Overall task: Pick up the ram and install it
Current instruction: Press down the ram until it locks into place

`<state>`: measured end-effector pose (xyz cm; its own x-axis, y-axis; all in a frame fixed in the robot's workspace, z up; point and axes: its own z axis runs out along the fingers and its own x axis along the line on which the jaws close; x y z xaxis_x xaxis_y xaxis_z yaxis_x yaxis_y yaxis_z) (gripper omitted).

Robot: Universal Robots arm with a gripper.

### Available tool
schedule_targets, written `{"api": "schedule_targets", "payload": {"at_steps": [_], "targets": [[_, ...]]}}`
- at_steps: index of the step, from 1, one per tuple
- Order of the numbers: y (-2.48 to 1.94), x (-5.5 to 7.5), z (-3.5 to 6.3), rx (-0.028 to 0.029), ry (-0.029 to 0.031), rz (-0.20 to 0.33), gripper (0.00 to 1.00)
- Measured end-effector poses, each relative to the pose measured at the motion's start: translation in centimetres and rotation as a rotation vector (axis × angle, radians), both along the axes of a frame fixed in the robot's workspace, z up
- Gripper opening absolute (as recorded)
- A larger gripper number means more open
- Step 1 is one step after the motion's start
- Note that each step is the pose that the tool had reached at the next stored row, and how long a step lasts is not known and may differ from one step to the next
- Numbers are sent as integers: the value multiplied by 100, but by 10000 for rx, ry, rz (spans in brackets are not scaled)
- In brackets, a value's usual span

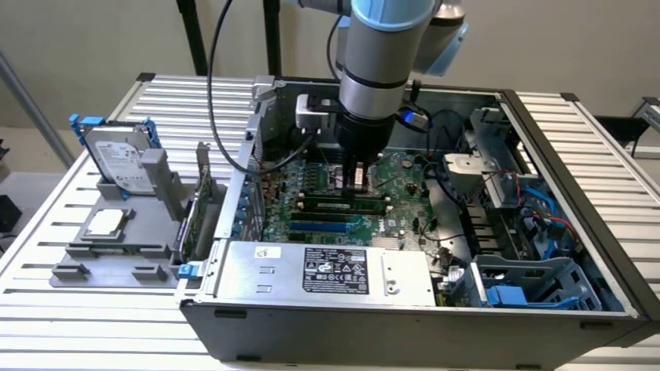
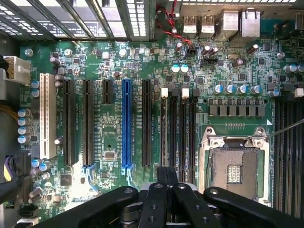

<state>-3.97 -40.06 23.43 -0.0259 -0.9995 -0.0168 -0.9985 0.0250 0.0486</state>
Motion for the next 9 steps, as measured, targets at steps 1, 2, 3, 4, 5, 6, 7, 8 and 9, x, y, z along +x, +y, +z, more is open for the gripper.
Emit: {"api": "schedule_targets", "payload": {"at_steps": [1, 2, 3, 4, 5, 6, 7, 8, 9], "targets": [[0, 0, -13, 1, -1, 0, 11], [0, 0, -26, 1, -1, 0, 11], [-1, 0, -37, -6, 1, 0, 11], [-2, -1, -48, -12, 3, 0, 11], [-1, -1, -62, -8, -2, 0, 11], [-1, -3, -75, -7, -1, 0, 11], [-1, -5, -86, -8, -4, -1, 11], [-1, -6, -91, -5, -4, 0, 11], [0, -6, -92, -3, -5, 1, 11]]}}
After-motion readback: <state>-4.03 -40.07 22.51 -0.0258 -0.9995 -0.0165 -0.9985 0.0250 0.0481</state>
